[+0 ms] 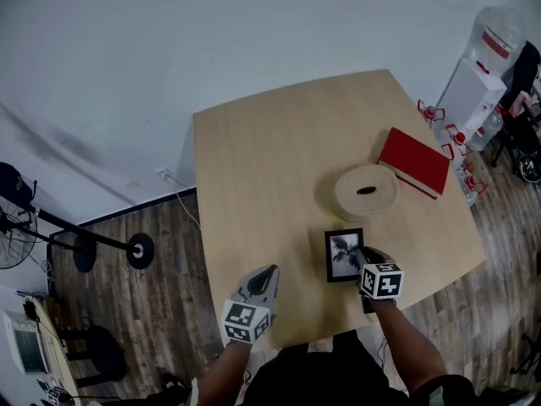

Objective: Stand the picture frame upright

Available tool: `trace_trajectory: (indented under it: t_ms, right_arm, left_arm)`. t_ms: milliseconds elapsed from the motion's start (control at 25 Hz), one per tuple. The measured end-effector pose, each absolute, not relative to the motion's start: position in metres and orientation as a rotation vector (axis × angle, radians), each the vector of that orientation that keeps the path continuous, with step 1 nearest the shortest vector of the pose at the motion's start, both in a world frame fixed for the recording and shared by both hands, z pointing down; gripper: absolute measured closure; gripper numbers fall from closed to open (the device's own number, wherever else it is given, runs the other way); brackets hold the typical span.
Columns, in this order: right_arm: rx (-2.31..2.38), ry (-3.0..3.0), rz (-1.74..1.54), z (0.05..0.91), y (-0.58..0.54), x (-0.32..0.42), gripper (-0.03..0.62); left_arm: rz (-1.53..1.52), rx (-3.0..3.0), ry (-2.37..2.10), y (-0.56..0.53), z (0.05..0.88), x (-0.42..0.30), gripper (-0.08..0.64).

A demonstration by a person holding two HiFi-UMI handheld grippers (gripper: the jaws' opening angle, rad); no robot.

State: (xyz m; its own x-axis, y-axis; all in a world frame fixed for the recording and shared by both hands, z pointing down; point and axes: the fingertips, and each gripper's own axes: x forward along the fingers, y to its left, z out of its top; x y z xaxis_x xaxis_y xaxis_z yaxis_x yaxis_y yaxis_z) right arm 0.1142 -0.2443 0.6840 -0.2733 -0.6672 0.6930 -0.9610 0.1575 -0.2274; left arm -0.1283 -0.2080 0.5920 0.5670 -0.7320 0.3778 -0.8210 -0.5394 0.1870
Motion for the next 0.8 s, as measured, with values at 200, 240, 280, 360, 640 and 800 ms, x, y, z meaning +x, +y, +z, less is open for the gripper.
trace_trajectory:
  t_ms: [200, 240, 280, 360, 640, 800]
  right_arm:
    - [1.535, -2.074, 0.759, 0.657, -0.249, 0.136, 0.525]
    - [1.540, -2.084, 0.746, 0.653, -0.250, 0.142, 0.525]
    - [1.547, -2.091, 0.738, 0.649, -0.252, 0.149, 0.525]
    - [1.562, -2.102, 0.718, 0.642, -0.258, 0.163, 0.525]
    - [1.559, -2.153, 0.636, 0.635, -0.277, 0.195, 0.525]
    - [1.522, -2.159, 0.631, 0.640, -0.287, 0.213, 0.525]
  left_arm:
    - [0.374, 2.453, -1.274, -0.214, 0.593, -0.118, 0.565]
    - [0.373, 2.452, -1.275, -0.216, 0.593, -0.115, 0.565]
    - [0.371, 2.452, -1.276, -0.218, 0.592, -0.111, 0.565]
    - [0.368, 2.457, -1.279, -0.223, 0.589, -0.102, 0.565]
    - [0.366, 2.459, -1.279, -0.233, 0.584, -0.070, 0.565]
    - [0.379, 2.452, -1.278, -0.231, 0.585, -0.050, 0.565]
